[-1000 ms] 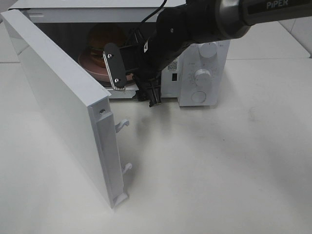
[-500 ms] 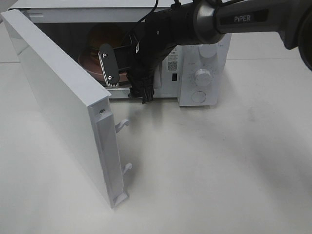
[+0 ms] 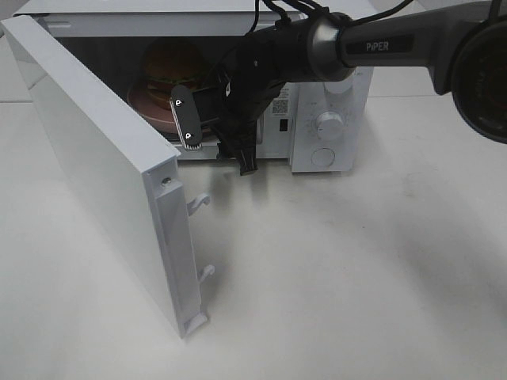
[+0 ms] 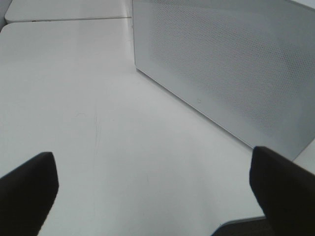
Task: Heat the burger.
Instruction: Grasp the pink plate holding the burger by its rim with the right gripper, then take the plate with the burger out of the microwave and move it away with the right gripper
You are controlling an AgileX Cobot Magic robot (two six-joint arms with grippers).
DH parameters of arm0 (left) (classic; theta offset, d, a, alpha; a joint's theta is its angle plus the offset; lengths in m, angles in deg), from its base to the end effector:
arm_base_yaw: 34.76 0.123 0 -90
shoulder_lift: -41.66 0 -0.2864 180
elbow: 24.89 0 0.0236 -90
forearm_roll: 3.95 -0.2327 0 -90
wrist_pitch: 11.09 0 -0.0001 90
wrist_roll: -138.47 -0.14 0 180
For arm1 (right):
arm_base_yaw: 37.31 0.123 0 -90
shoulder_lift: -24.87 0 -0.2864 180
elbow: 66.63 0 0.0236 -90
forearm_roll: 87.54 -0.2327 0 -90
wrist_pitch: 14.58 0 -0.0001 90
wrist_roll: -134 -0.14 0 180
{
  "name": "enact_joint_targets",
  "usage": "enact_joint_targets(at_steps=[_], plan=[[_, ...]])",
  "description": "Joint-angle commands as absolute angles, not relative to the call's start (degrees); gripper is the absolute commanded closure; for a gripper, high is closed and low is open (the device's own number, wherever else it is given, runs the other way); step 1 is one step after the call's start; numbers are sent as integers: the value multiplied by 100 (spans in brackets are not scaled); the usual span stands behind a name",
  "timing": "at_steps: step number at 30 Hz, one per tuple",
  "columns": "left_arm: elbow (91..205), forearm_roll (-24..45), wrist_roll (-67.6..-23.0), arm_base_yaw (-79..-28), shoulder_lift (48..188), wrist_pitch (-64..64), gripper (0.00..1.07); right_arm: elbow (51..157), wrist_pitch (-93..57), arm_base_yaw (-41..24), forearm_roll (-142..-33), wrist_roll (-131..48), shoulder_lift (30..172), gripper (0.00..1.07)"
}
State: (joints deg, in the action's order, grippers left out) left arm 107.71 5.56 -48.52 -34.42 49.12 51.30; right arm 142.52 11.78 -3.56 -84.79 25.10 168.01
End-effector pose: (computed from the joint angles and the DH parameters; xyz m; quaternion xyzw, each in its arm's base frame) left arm 0.0163 -0.0204 0.2506 0.0548 0.8491 -0.0494 0.5231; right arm 0.4512 0.2979 0.1140 -0.7555 0.5603 -0.1250 0.3157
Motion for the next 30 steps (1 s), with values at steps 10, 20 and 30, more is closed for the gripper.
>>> enact_joint_targets(at_steps=[10, 20, 30], plan=[[10753, 585, -4818, -3436, 4889, 5050, 9, 14303, 1493, -350, -8427, 2533, 16737, 107], [10753, 585, -4818, -3436, 4889, 5050, 9, 14292, 1693, -270, -8444, 2550, 16537, 107], [10753, 585, -4818, -3436, 4889, 5050, 9, 13816, 1837, -161, -8817, 3553, 16033, 107]])
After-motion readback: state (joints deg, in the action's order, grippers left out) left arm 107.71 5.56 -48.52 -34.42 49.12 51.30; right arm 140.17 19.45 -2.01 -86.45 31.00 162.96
